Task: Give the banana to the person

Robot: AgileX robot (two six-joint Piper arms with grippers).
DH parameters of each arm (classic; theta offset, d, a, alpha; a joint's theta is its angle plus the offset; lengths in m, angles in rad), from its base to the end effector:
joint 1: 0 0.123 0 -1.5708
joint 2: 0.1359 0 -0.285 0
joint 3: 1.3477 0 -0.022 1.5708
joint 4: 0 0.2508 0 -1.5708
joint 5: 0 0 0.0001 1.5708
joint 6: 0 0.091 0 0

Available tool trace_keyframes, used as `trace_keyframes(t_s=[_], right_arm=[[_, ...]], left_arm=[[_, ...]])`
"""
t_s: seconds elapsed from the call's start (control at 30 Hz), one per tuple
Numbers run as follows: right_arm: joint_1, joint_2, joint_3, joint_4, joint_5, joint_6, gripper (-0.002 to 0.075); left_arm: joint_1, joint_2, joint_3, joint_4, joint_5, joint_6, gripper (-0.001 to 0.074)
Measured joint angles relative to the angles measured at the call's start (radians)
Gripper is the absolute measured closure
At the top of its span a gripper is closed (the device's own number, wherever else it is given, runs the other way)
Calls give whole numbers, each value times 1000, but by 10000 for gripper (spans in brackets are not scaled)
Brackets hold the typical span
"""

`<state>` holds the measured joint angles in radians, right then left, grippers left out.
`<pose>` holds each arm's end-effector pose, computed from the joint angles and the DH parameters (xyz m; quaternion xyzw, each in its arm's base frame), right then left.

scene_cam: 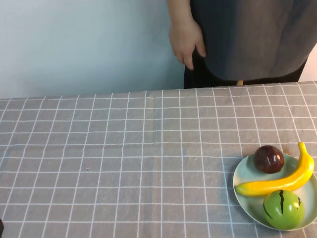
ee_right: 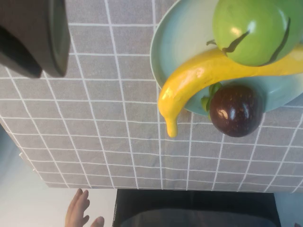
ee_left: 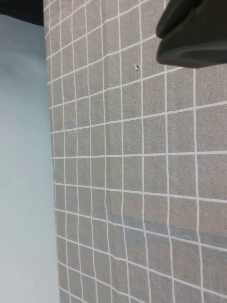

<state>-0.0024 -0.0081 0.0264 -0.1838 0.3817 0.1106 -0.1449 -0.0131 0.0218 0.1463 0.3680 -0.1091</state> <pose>0.0525 -0.0063 0.1710 -0.0032 0.8067 -0.0460 0.5892 0.0527 -0.0029 0.1738 0.0533 0.7987 -0.0142 0.5991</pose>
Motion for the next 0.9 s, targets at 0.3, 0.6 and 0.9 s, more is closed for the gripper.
trace_keyframes(t_s=[0.3,0.6,0.9], right_arm=[[0,0,0,0,0,0,733],[0,0,0,0,0,0,733],[0,0,0,-10,0,0,734]], left_arm=[[0,0,0,0,0,0,739],[0,0,0,0,0,0,739],[0,0,0,0,0,0,739]])
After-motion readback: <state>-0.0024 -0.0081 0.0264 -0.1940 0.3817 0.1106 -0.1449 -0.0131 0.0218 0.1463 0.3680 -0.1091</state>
